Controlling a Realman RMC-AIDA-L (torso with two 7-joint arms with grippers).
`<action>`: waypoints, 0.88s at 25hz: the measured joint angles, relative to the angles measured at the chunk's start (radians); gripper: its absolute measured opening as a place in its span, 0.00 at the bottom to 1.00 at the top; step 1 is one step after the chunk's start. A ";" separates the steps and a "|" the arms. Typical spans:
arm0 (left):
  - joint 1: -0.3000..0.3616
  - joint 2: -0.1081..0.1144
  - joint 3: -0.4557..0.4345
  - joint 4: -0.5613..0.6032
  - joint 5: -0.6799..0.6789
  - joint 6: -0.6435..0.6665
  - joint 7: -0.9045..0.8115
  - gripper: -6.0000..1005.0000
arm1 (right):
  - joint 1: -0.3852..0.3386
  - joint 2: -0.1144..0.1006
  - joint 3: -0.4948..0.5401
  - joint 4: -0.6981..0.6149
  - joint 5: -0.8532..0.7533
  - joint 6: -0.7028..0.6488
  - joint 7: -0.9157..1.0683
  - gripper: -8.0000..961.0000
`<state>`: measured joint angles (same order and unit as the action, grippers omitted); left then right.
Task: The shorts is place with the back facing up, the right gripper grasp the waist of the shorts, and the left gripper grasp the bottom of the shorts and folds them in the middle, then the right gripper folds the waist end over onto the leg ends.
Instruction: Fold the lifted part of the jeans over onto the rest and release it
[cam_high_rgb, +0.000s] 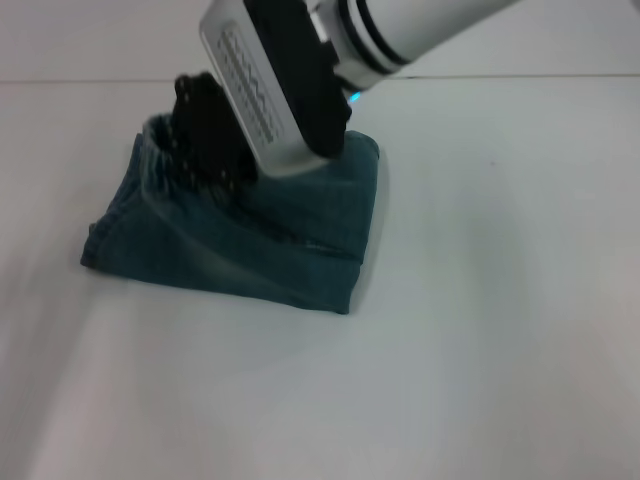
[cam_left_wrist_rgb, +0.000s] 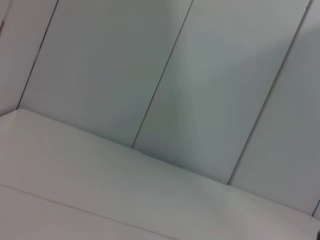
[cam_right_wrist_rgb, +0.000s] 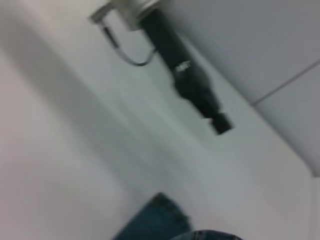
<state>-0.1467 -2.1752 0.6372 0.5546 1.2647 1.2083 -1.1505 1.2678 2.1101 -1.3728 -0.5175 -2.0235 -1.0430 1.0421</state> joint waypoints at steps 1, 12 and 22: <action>0.000 0.000 0.000 0.000 0.000 -0.001 0.000 0.01 | -0.008 0.001 -0.032 0.000 0.017 0.011 0.004 0.20; -0.011 0.003 0.005 -0.002 0.023 -0.006 0.000 0.01 | -0.073 0.002 -0.181 -0.030 0.100 0.134 0.038 0.32; -0.018 0.007 -0.002 -0.003 0.097 0.069 0.074 0.02 | -0.338 -0.018 -0.060 -0.334 0.198 0.109 0.278 0.67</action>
<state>-0.1649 -2.1681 0.6349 0.5518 1.3617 1.2778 -1.0766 0.9297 2.0921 -1.4324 -0.8512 -1.8259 -0.9343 1.3199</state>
